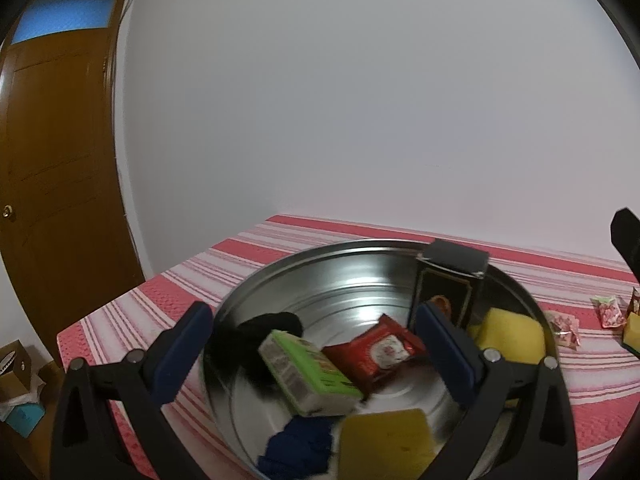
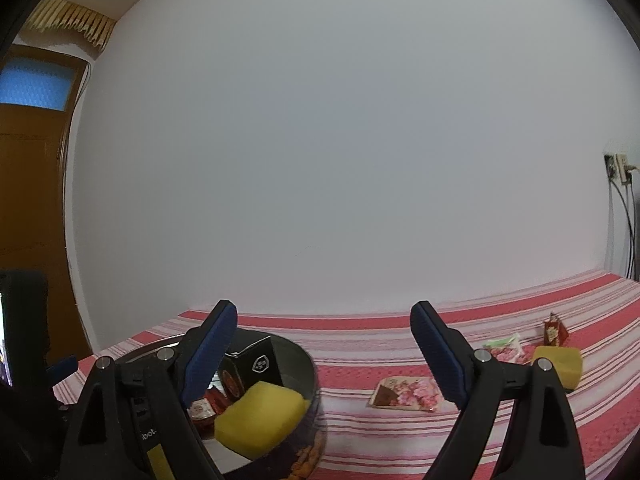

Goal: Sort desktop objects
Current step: 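Withdraw both tools from the tin toward the remaining items, then grasp the pink floral packet with left tool while right tool approaches the yellow sponge, then grasp the yellow sponge with right tool and lift it, then carry the pink floral packet and yellow sponge over the silver tin with both tools, then open right tool to drop the sponge while left tool releases the floral packet into the tin, then withdraw both tools from the tin toward the last two packets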

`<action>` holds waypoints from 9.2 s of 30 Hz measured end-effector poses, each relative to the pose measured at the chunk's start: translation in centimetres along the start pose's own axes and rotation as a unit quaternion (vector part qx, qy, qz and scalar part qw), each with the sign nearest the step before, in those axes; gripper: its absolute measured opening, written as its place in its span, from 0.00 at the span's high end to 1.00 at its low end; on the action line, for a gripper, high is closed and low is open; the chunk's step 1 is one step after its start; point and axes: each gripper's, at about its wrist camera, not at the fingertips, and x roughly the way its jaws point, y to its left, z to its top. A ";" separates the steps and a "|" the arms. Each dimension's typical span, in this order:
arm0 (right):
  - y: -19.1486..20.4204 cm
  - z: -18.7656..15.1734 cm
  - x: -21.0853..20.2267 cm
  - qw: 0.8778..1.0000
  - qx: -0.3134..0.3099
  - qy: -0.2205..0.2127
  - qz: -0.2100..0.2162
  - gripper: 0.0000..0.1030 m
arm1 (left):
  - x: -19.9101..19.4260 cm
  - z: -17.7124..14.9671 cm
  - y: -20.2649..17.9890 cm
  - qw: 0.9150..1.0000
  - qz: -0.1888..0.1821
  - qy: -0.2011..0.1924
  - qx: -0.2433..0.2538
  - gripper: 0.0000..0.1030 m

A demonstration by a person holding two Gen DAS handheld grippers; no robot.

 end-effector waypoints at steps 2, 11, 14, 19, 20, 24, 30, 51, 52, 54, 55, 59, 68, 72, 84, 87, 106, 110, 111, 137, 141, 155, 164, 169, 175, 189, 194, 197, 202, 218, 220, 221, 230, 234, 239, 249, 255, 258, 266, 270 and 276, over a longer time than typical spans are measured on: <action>-0.2 0.0 -0.1 1.000 -0.011 -0.008 -0.011 0.12 | -0.1 0.0 -0.5 1.000 -0.008 -0.001 0.002 0.00; -3.1 0.3 -0.3 0.998 -0.025 -0.017 -0.049 0.12 | -1.4 -0.3 -3.2 0.999 -0.041 -0.006 0.019 0.00; -4.3 0.4 -0.5 0.997 -0.028 -0.021 -0.063 0.12 | -2.0 -0.3 -4.1 0.998 -0.046 -0.011 0.030 0.00; -6.3 0.7 -0.7 0.995 -0.032 -0.022 -0.087 0.12 | -2.5 -0.4 -5.5 0.997 -0.057 -0.014 0.042 0.00; -6.8 0.7 -0.7 0.995 -0.033 -0.023 -0.092 0.12 | -2.7 -0.5 -5.8 0.997 -0.059 -0.017 0.045 0.00; -8.2 1.2 -1.2 0.993 -0.036 -0.025 -0.109 0.12 | -3.2 -0.7 -7.3 0.996 -0.070 -0.021 0.059 0.00; -10.6 2.3 -3.0 0.989 -0.046 -0.030 -0.135 0.12 | -4.2 -1.0 -9.5 0.992 -0.081 -0.032 0.087 0.00; -20.0 3.3 -4.2 0.977 0.048 0.004 -0.207 0.12 | -2.6 -1.3 -24.6 0.946 -0.215 0.043 0.239 0.00; -20.1 3.3 -4.3 0.977 0.051 0.005 -0.207 0.12 | -1.5 -1.1 -25.4 0.946 -0.213 0.064 0.236 0.00; -20.4 3.0 -4.1 0.977 0.056 0.009 -0.208 0.12 | 0.8 -0.9 -26.9 0.943 -0.206 0.114 0.236 0.00; -20.4 2.9 -4.0 0.976 0.058 0.011 -0.208 0.12 | 2.1 -1.0 -27.8 0.942 -0.198 0.138 0.235 0.01; -20.7 2.7 -3.8 0.976 0.063 0.019 -0.206 0.12 | 4.4 -1.3 -29.1 0.943 -0.171 0.171 0.229 0.05; -20.8 2.8 -3.4 0.975 0.070 0.031 -0.208 0.12 | 8.4 -1.2 -26.7 0.932 -0.202 0.271 0.131 0.05; -21.1 2.8 -3.5 0.975 0.076 0.036 -0.207 0.12 | 8.4 -1.3 -27.1 0.931 -0.207 0.272 0.129 0.06; -24.0 1.6 -3.2 0.963 0.137 0.068 -0.223 0.12 | 6.6 -0.7 -24.5 0.925 -0.255 0.254 0.123 0.42; -25.3 1.1 -3.0 0.957 0.166 0.084 -0.221 0.12 | 5.9 -0.9 -24.2 0.919 -0.275 0.255 0.121 0.42; -26.0 -1.0 2.7 0.956 0.143 0.237 -0.099 0.12 | 2.6 0.9 -22.5 0.920 -0.320 0.176 0.141 0.42; -22.0 -1.8 5.9 0.945 -0.071 0.313 -0.067 0.12 | 3.3 1.2 -22.7 0.919 -0.321 0.177 0.141 0.42; -20.9 -2.4 6.5 0.935 -0.138 0.317 -0.080 0.12 | 3.3 1.2 -22.8 0.920 -0.320 0.177 0.141 0.42; -23.3 -0.8 3.4 0.973 0.104 0.186 -0.091 0.40 | 1.7 0.4 -23.7 0.933 -0.296 0.138 0.150 0.42; -20.8 0.1 1.4 0.981 0.059 0.119 -0.143 0.40 | 0.9 0.7 -23.5 0.936 -0.297 0.115 0.150 0.42; -18.6 -0.8 -0.3 0.984 0.033 0.073 -0.160 0.40 | 0.0 0.5 -23.3 0.941 -0.289 0.093 0.150 0.42; -18.3 -1.5 0.1 0.984 0.031 0.059 -0.163 0.40 | -0.5 0.3 -22.6 0.942 -0.291 0.082 0.149 0.42; -17.9 -1.6 0.2 0.985 0.030 0.057 -0.161 0.40 | -0.5 0.3 -22.1 0.943 -0.289 0.081 0.143 0.42; -17.5 -1.7 -0.1 0.986 0.029 0.054 -0.157 0.40 | -1.0 0.1 -21.6 0.945 -0.286 0.076 0.141 0.42; -16.0 -2.1 -1.2 0.988 0.034 0.055 -0.141 0.40 | -1.4 0.1 -19.1 0.950 -0.283 0.074 0.113 0.42; -15.0 -2.2 -1.7 0.988 0.030 0.050 -0.143 0.40 | -1.5 0.1 -17.8 0.951 -0.282 0.082 0.096 0.42; -14.3 -2.3 -1.8 0.989 0.030 0.054 -0.133 0.40 | -1.8 0.1 -16.7 0.954 -0.276 0.080 0.087 0.42; -14.1 -2.9 -1.4 0.989 0.072 0.075 -0.106 0.40 | -2.2 0.2 -14.3 0.958 -0.262 0.089 0.074 0.42; -7.6 -3.0 0.6 0.994 0.073 0.083 -0.013 0.40 | -2.9 1.9 -5.5 0.977 -0.202 0.059 0.029 0.42; -6.4 -2.5 0.9 0.995 0.067 0.079 0.001 0.40 | -2.4 2.3 -4.2 0.980 -0.188 0.060 0.015 0.42; -5.9 -2.2 1.2 0.995 0.065 0.078 0.008 0.40 | -2.0 2.4 -3.6 0.982 -0.180 0.061 0.010 0.42; 0.4 0.4 4.5 0.993 0.018 0.081 0.086 0.40 | 0.0 2.2 0.0 0.988 -0.131 0.079 -0.024 0.42; 2.6 1.4 7.1 0.990 -0.001 0.102 0.099 0.40 | 1.0 2.0 1.2 0.988 -0.120 0.090 -0.041 0.42; 4.2 1.5 10.0 0.982 -0.005 0.142 0.126 0.40 | 1.6 1.8 1.8 0.989 -0.110 0.093 -0.044 0.42; 6.9 0.6 14.4 0.962 -0.032 0.221 0.156 0.40 | 2.0 1.8 1.8 0.989 -0.099 0.104 -0.043 0.42; 7.6 -0.6 16.8 0.948 -0.024 0.277 0.157 0.38 | 2.9 1.6 1.8 0.988 -0.094 0.117 -0.040 0.42; 8.2 -1.0 17.1 0.945 -0.027 0.288 0.156 0.36 | 3.4 1.4 1.4 0.987 -0.086 0.130 -0.033 0.41; 5.6 0.5 11.2 0.970 0.021 0.187 0.152 0.20 | 3.2 1.9 1.7 0.986 -0.081 0.141 -0.047 0.01; 4.7 0.9 9.1 0.979 0.019 0.159 0.125 0.20 | 2.9 2.1 1.2 0.985 -0.074 0.149 -0.035 0.00; 3.0 0.6 6.3 0.989 0.024 0.113 0.087 0.18 | 3.0 1.7 1.6 0.983 -0.072 0.164 -0.048 0.00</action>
